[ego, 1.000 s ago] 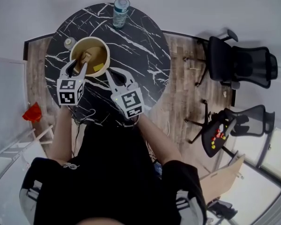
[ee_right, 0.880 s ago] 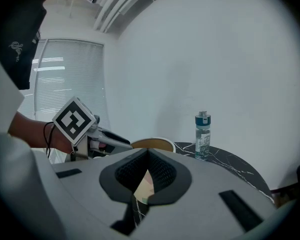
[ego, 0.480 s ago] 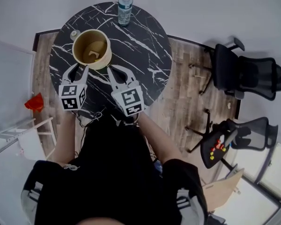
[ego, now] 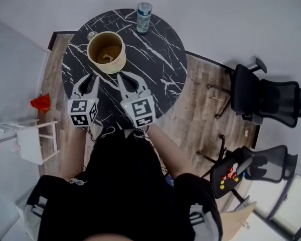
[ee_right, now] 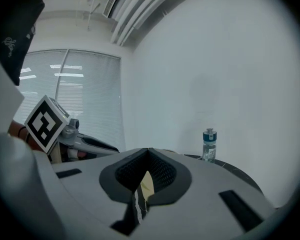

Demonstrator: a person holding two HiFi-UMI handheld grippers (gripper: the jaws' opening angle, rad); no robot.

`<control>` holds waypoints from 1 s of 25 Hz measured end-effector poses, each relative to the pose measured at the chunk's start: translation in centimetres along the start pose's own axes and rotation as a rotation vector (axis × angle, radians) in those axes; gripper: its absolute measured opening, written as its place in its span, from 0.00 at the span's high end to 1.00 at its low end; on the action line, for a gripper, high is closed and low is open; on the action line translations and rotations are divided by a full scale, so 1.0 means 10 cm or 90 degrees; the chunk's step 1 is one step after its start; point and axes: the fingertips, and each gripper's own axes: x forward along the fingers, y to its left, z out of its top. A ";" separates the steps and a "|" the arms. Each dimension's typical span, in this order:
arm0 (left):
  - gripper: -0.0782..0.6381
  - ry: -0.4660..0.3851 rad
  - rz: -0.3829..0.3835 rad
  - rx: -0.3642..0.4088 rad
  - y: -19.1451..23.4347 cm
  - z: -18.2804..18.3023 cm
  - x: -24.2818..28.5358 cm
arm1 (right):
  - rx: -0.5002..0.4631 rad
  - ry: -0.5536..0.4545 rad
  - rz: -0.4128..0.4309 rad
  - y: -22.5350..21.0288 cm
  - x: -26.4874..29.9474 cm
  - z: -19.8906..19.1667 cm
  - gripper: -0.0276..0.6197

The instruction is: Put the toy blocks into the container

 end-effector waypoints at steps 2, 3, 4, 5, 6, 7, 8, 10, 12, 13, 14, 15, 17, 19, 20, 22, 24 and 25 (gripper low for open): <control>0.81 -0.024 0.013 -0.007 -0.06 0.08 -0.11 | -0.008 -0.017 0.006 0.02 -0.07 0.11 0.96; 0.84 -0.037 0.019 -0.010 -0.09 0.12 -0.17 | -0.012 -0.028 0.007 0.02 -0.11 0.16 0.96; 0.86 -0.050 0.023 -0.012 -0.13 0.17 -0.22 | -0.017 -0.038 0.007 0.02 -0.15 0.22 0.96; 0.87 -0.064 0.028 -0.012 -0.16 0.23 -0.27 | -0.021 -0.047 0.007 0.02 -0.19 0.27 0.96; 0.89 -0.078 0.033 -0.010 -0.20 0.28 -0.32 | -0.024 -0.056 0.007 0.01 -0.23 0.33 0.96; 0.89 -0.092 0.038 -0.009 -0.23 0.34 -0.37 | -0.028 -0.066 0.008 0.01 -0.27 0.39 0.96; 0.89 -0.104 0.043 -0.007 -0.26 0.39 -0.42 | -0.031 -0.077 0.008 0.00 -0.32 0.46 0.96; 0.89 -0.123 0.053 -0.004 -0.33 0.48 -0.51 | -0.037 -0.097 0.008 -0.01 -0.42 0.59 0.96; 0.89 -0.135 0.060 0.001 -0.38 0.55 -0.58 | -0.046 -0.117 0.010 -0.02 -0.52 0.72 0.96; 0.89 -0.140 0.062 0.002 -0.41 0.57 -0.60 | -0.052 -0.127 0.011 -0.02 -0.56 0.78 0.96; 0.89 -0.144 0.063 0.002 -0.44 0.59 -0.63 | -0.057 -0.136 0.013 -0.03 -0.61 0.84 0.96; 0.89 -0.148 0.063 0.001 -0.47 0.61 -0.65 | -0.062 -0.143 0.014 -0.03 -0.65 0.88 0.96; 0.89 -0.159 0.065 -0.001 -0.54 0.65 -0.70 | -0.068 -0.154 0.012 -0.05 -0.73 0.94 0.96; 0.89 -0.172 0.067 0.001 -0.61 0.71 -0.74 | -0.071 -0.161 0.007 -0.08 -0.81 0.98 0.96; 0.89 -0.178 0.066 0.003 -0.64 0.73 -0.75 | -0.073 -0.163 0.004 -0.10 -0.84 0.99 0.96; 0.89 -0.184 0.063 0.005 -0.72 0.76 -0.77 | -0.083 -0.168 -0.001 -0.12 -0.89 1.02 0.96; 0.89 -0.187 0.058 0.004 -0.80 0.77 -0.80 | -0.093 -0.171 -0.004 -0.12 -0.96 1.05 0.96; 0.89 -0.189 0.056 0.005 -0.84 0.78 -0.81 | -0.097 -0.172 -0.004 -0.13 -1.00 1.06 0.96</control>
